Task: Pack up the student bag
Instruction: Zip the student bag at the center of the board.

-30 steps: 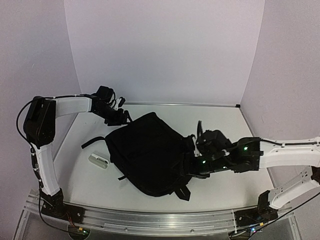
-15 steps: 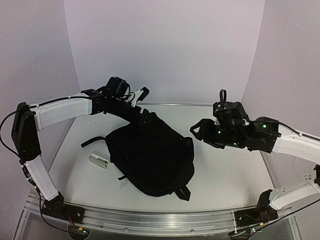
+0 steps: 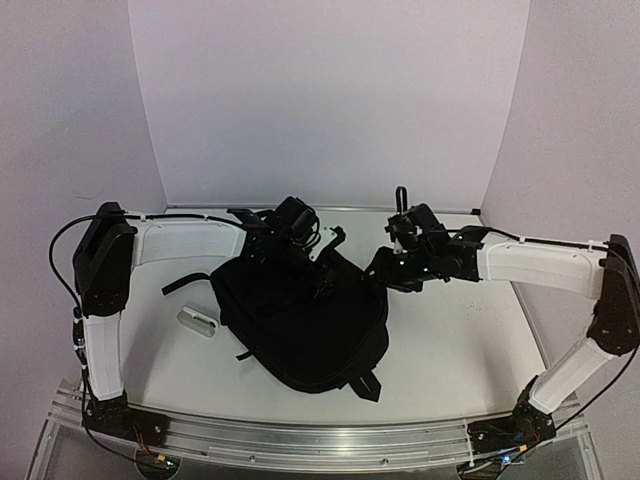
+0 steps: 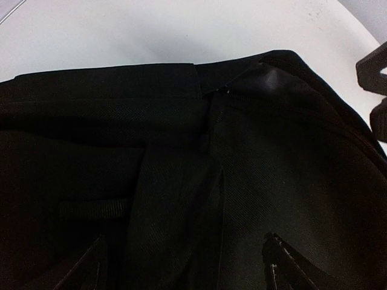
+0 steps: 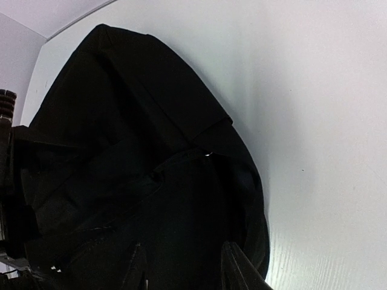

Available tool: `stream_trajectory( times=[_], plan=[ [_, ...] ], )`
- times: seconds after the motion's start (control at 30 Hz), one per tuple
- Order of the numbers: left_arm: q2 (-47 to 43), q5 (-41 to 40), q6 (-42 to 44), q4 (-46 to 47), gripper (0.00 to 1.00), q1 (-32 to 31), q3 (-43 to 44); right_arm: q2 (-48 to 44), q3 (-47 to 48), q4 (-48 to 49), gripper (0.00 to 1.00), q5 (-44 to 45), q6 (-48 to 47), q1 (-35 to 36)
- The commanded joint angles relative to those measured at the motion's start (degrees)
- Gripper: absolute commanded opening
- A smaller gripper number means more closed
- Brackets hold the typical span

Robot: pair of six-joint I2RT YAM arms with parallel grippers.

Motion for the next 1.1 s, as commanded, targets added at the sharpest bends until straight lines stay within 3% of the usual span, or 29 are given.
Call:
stream_trajectory(
  times=[0.0,0.13,0.2,0.5,1.07],
  plan=[
    [1.80,-7.01,2.58,1.62,0.87,-0.71,3.90,3.06,3.34,4.20,0.36,-3.78,-2.11,-1.70],
    [2.90,-9.86,3.05,3.18,0.80,-1.20,4.08,5.89,3.96,4.92,0.34,-4.41,-2.25,-3.19],
    [3.19,-10.16,3.11,3.66,0.69,-1.29,3.81,7.39,4.42,5.14,0.33,-4.71,-2.58,-3.65],
    [2.07,-10.08,2.58,4.55,0.02,-1.30,0.35,11.96,4.10,5.47,0.30,-3.41,-1.91,-5.55],
    [0.48,-10.61,2.49,5.21,0.00,-1.30,-2.60,17.75,4.06,10.96,0.31,-7.94,-7.47,-6.62]
  ],
)
